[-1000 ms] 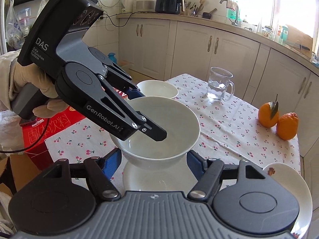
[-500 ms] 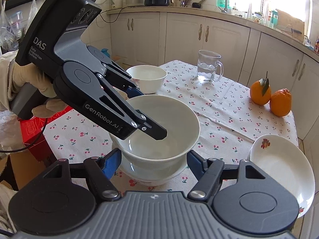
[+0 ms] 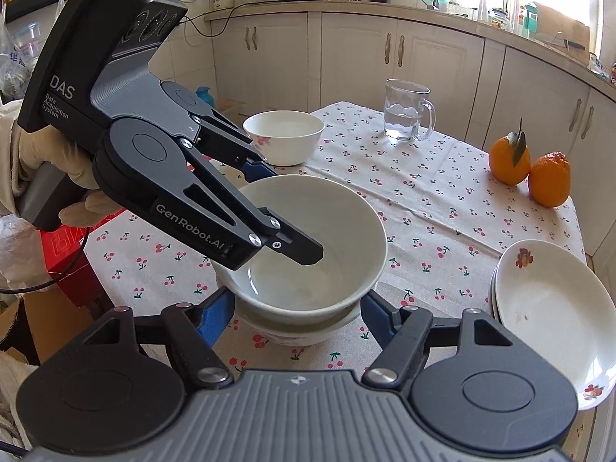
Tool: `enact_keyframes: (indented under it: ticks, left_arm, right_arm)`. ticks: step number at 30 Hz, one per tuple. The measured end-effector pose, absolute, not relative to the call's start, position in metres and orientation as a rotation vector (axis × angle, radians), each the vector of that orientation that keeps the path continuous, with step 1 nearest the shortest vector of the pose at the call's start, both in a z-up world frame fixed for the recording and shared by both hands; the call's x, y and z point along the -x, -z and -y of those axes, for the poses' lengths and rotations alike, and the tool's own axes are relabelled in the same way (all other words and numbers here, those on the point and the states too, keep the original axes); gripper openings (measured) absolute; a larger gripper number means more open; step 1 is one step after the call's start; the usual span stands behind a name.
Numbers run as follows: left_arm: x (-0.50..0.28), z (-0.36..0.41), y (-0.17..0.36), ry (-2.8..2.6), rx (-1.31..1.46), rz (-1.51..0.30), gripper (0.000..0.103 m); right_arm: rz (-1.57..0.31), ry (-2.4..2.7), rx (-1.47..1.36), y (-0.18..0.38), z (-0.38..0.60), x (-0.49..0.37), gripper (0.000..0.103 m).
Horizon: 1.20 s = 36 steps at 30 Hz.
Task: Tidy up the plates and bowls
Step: 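Lower the held bowl into the other white bowl with the left tool, then open and withdraw the left tool while moving the right tool toward the remaining bowl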
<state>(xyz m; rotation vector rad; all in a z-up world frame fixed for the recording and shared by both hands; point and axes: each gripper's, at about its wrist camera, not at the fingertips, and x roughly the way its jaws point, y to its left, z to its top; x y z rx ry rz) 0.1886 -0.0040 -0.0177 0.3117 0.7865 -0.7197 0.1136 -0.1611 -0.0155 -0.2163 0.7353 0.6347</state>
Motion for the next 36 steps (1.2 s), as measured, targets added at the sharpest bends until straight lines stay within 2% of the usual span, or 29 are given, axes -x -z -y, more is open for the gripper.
enact_keyframes:
  ticks: [9, 16, 17, 18, 20, 27, 36]
  left_arm:
    - [-0.184, 0.006, 0.019, 0.714, -0.339, -0.766, 0.05]
    - [-0.182, 0.004, 0.019, 0.703, -0.349, -0.754, 0.057]
    - [-0.181, 0.003, 0.018, 0.703, -0.343, -0.753, 0.063]
    - [-0.18, 0.002, 0.017, 0.698, -0.338, -0.745, 0.076]
    - [-0.177, -0.002, 0.012, 0.694, -0.332, -0.719, 0.086]
    - [-0.171, -0.019, -0.002, 0.655, -0.273, -0.7, 0.093]
    - [-0.156, -0.046, -0.014, 0.59, -0.261, -0.649, 0.093]
  right_arm:
    - [-0.742, -0.628, 0.219, 0.016, 0.16, -0.113, 0.076]
    - [-0.733, -0.62, 0.216, 0.017, 0.161, -0.111, 0.077]
    - [-0.73, -0.622, 0.208, 0.016, 0.162, -0.111, 0.081]
    - [-0.721, -0.627, 0.201, 0.014, 0.163, -0.11, 0.092]
    - [-0.688, -0.628, 0.195, 0.009, 0.164, -0.105, 0.103]
    - [-0.67, -0.628, 0.198, 0.002, 0.163, -0.102, 0.103]
    - [-0.656, -0.625, 0.223, -0.009, 0.153, -0.096, 0.103]
